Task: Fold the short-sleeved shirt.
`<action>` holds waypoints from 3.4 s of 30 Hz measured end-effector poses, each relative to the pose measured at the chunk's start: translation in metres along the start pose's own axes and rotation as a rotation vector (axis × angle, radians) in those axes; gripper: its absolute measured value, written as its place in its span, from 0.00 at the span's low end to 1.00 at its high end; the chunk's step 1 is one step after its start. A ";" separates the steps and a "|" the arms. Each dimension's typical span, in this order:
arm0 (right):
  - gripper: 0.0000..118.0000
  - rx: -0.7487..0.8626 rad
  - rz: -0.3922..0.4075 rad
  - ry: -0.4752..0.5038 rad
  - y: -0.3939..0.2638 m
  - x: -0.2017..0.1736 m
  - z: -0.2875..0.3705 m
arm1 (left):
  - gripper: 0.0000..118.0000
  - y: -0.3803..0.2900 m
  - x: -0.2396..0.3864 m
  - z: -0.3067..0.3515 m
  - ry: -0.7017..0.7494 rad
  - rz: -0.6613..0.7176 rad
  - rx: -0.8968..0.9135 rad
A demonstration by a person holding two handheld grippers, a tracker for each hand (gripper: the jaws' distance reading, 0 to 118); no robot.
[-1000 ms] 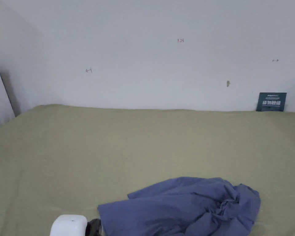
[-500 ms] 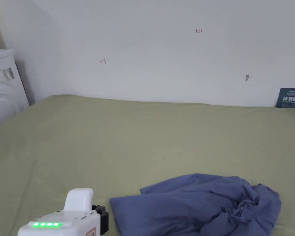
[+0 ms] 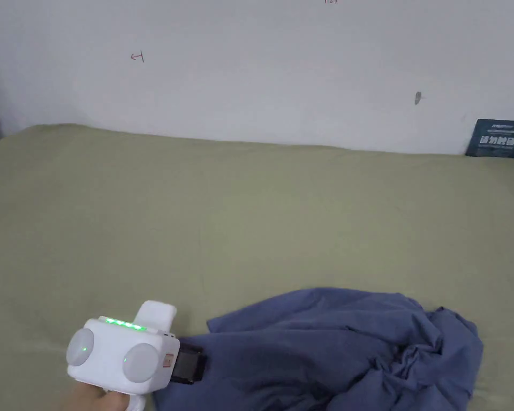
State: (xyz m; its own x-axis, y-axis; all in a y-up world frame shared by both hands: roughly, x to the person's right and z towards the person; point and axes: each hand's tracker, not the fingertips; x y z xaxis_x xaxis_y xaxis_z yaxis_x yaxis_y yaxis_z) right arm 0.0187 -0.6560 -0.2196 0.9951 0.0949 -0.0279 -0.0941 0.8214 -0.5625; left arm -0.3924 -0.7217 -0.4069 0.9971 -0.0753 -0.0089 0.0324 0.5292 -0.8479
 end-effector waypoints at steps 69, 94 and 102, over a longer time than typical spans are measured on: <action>0.01 0.282 -0.112 0.068 0.324 0.160 0.065 | 0.04 0.106 -0.091 0.380 0.165 0.200 0.551; 0.01 0.281 -0.102 -0.079 0.413 0.137 -0.111 | 0.04 0.259 -0.072 0.239 0.275 0.196 0.546; 0.01 0.112 -0.090 -0.082 0.321 0.139 -0.170 | 0.04 0.217 -0.061 0.157 0.236 0.175 0.405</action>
State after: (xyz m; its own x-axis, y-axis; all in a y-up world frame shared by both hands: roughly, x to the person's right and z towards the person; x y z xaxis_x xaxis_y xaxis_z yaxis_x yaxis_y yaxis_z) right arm 0.1319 -0.4749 -0.5447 0.9943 0.0602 0.0883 -0.0124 0.8858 -0.4640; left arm -0.4349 -0.4694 -0.5075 0.9489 -0.1204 -0.2918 -0.0633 0.8331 -0.5495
